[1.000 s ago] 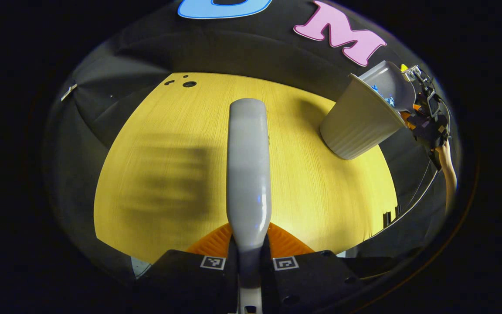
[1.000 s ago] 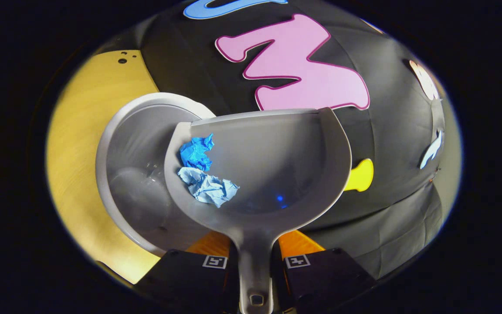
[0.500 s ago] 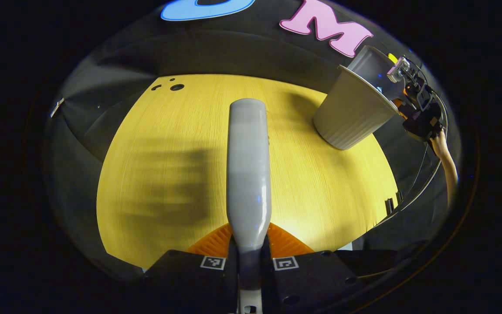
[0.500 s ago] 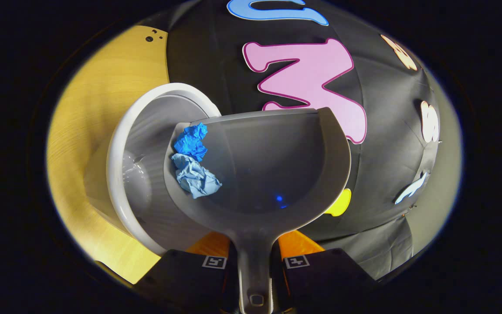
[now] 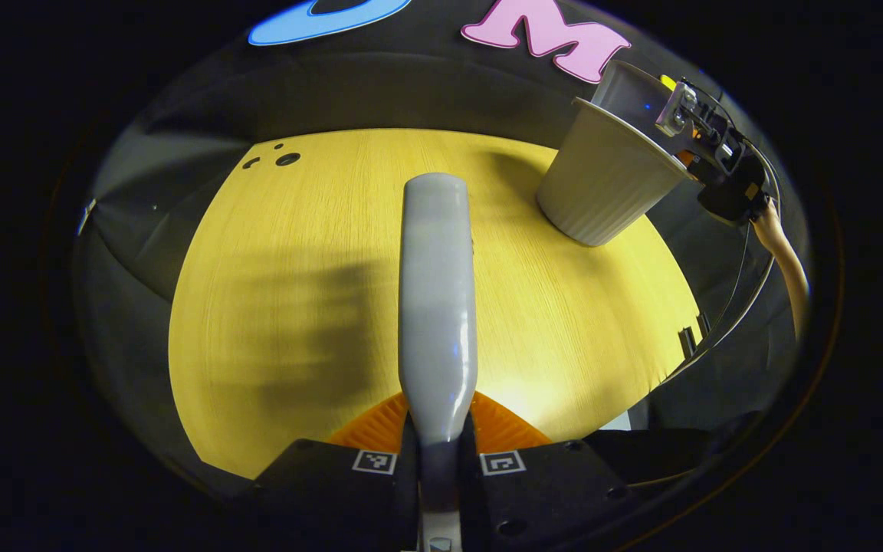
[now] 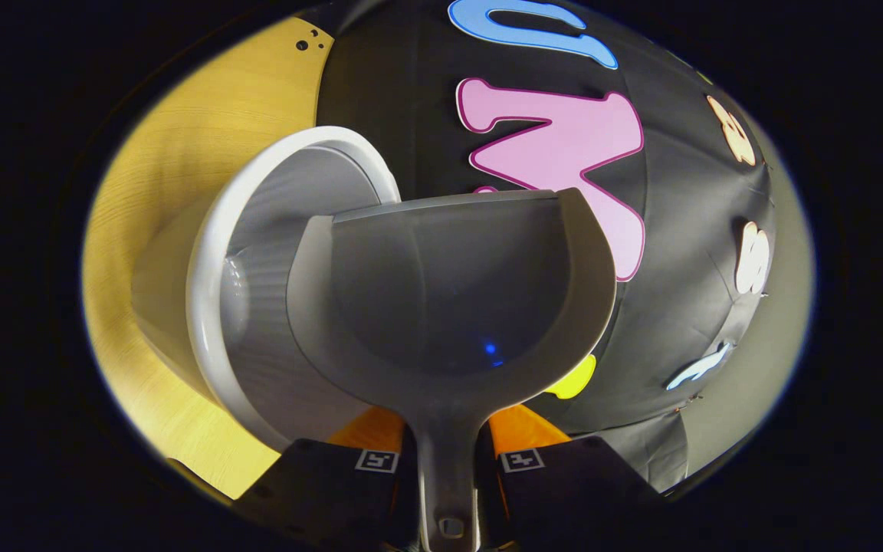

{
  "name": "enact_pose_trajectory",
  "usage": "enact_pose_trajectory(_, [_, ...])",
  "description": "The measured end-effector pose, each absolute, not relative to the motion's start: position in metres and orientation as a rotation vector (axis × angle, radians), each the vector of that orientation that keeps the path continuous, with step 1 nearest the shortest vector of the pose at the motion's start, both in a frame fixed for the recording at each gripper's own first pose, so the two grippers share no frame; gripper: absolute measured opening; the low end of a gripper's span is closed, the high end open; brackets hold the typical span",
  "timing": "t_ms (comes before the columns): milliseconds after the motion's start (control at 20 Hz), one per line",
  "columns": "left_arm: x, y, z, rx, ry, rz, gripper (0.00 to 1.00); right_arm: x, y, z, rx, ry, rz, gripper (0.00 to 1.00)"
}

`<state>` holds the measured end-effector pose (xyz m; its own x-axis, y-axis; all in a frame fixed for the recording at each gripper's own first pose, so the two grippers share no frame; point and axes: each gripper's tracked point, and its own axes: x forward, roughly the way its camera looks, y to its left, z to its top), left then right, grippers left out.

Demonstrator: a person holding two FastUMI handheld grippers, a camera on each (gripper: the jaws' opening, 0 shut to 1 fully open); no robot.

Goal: Pick up the small broom and dustpan from the desktop, sweep the trash into the dustpan with the broom, and then empty the trash into the garbage bin.

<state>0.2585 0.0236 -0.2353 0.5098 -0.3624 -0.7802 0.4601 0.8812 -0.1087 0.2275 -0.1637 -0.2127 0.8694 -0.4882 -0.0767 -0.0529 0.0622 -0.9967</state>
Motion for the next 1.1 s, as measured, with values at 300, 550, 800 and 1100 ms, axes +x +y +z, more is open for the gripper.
enact_pose_trajectory(300, [0.255, 0.026, -0.231, 0.081, 0.905, -0.494, 0.25, 0.222, -0.173, -0.205, -1.288, 0.485, -0.385, 0.34])
enact_pose_trajectory(550, [0.258, 0.026, -0.219, 0.029, 0.874, -0.481, 0.25, 0.216, -0.178, -0.174, -1.042, 0.475, -0.446, 0.33])
enact_pose_trajectory(800, [0.261, 0.041, -0.215, 0.029, 0.82, -0.435, 0.25, 0.202, -0.158, -0.141, -0.731, 0.401, -0.447, 0.34])
enact_pose_trajectory(1100, [0.255, 0.059, -0.218, 0.009, 0.81, -0.388, 0.25, 0.201, -0.136, -0.124, -0.422, 0.404, -0.329, 0.33])
